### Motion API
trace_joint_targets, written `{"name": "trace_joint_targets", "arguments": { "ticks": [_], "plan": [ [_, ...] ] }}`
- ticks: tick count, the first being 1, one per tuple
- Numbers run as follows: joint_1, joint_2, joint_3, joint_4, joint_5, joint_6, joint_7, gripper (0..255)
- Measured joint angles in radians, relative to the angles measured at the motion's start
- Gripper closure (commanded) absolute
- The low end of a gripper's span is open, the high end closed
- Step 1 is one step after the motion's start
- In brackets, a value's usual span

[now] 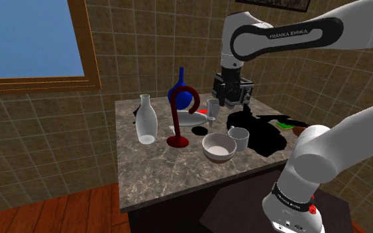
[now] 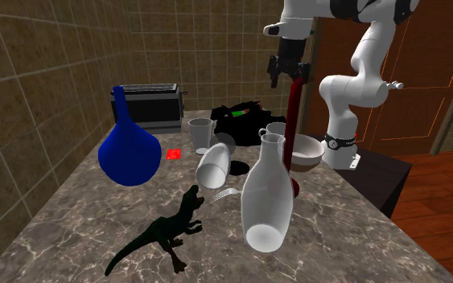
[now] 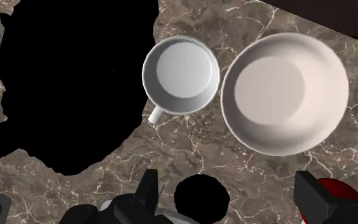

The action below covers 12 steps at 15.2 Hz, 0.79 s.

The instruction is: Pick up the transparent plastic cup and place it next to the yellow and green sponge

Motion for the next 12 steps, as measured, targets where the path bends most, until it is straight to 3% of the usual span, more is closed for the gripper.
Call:
{"name": "trace_joint_targets", "arguments": {
  "ticks": [12],
  "plan": [
    [-0.054,0.393,-0.140,0.157,-0.052,0.264,-0.161,0]
  ]
}}
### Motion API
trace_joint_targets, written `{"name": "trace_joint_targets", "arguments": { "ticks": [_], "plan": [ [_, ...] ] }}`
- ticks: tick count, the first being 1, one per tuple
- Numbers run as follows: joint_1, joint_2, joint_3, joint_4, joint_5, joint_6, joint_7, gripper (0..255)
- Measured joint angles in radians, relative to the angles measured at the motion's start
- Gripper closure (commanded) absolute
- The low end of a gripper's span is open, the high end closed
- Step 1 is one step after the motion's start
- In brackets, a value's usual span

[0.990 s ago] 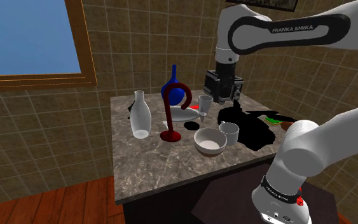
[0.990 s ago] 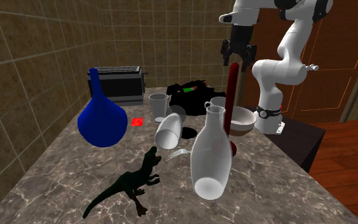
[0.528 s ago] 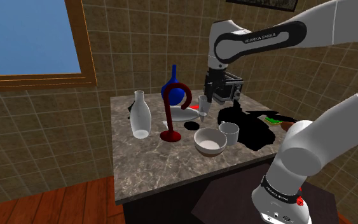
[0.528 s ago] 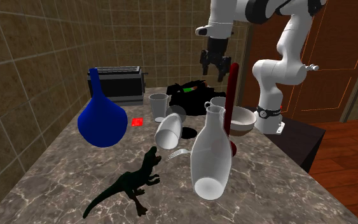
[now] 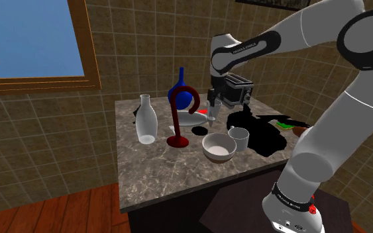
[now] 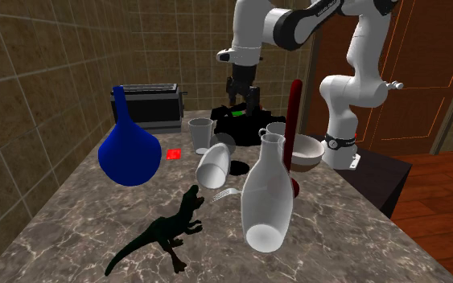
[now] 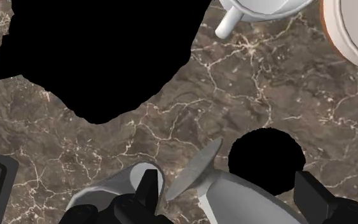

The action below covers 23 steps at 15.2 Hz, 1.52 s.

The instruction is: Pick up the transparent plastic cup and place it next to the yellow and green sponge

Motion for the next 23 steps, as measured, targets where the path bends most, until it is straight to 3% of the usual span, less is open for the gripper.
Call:
{"name": "trace_joint_targets", "arguments": {
  "ticks": [10,17,23],
  "plan": [
    [-0.050,0.356,-0.063,0.268,0.063,0.108,-0.147,0],
    [-0.063,0.412,-0.067,0.239,0.072,0.193,-0.157,0],
    [-0.064,0.416,-0.068,0.234,0.073,0.202,-0.158,0]
  ]
}}
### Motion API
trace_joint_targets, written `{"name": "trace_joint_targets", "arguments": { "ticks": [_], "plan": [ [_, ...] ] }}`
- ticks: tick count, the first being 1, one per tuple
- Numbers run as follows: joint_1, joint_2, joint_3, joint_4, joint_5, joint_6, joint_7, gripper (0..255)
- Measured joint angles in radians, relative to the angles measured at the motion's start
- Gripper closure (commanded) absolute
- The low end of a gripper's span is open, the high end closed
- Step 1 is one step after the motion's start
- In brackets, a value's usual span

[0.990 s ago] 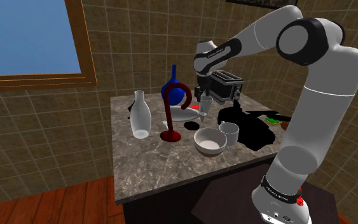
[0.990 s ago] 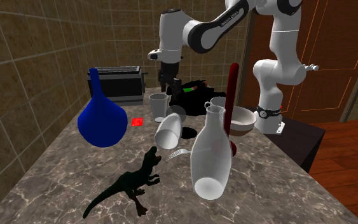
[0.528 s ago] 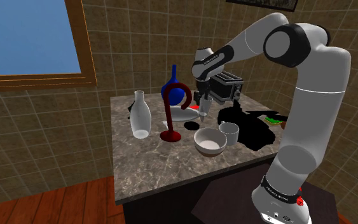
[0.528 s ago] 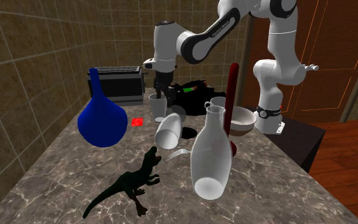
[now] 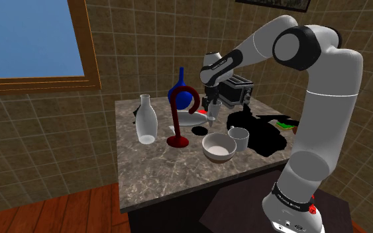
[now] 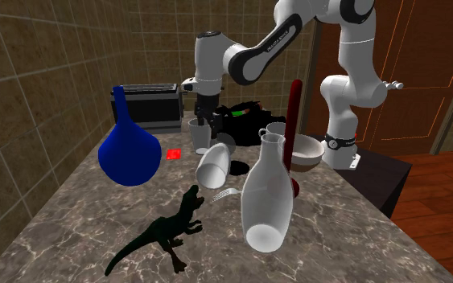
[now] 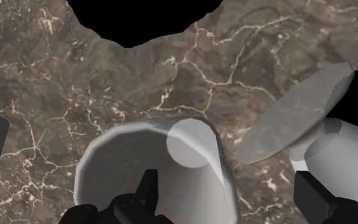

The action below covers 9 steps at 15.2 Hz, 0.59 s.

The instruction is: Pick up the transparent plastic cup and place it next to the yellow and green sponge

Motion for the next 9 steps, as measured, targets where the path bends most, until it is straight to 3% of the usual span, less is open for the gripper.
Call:
{"name": "trace_joint_targets", "arguments": {
  "ticks": [1,9],
  "plan": [
    [0.000,0.000,0.000,0.000,0.000,0.000,0.000,255],
    [0.000,0.000,0.000,0.001,0.000,0.000,0.000,255]
  ]
}}
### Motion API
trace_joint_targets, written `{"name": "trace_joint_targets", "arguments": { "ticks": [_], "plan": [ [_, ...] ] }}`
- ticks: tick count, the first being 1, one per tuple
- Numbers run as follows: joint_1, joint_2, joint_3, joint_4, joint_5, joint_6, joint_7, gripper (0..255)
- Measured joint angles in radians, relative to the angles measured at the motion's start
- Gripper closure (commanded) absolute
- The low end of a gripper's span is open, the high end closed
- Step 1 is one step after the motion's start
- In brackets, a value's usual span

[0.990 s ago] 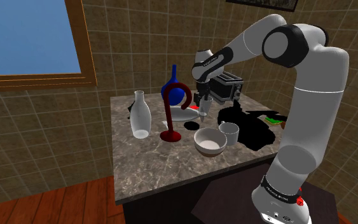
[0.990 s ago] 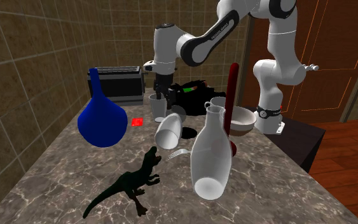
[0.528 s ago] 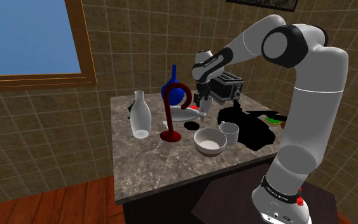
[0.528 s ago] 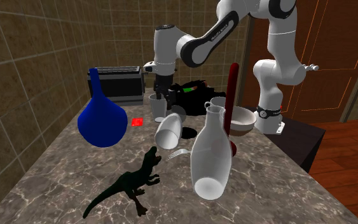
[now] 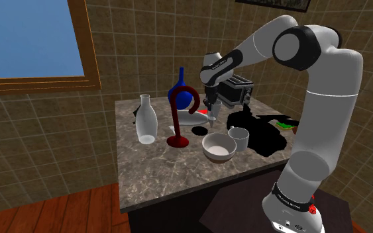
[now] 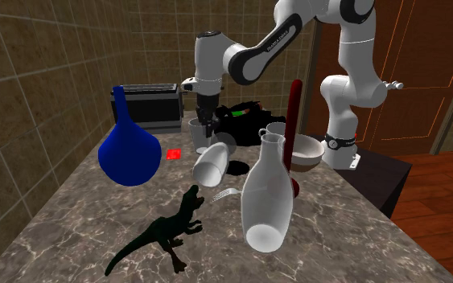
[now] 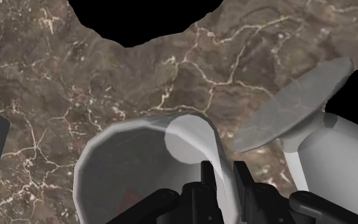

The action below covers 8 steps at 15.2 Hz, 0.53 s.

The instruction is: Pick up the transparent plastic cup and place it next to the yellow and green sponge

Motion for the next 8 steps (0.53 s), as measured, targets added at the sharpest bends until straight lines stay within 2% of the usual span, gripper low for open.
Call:
{"name": "trace_joint_targets", "arguments": {
  "ticks": [8],
  "plan": [
    [0.003,-0.032,-0.001,0.027,-0.004,-0.059,-0.004,255]
  ]
}}
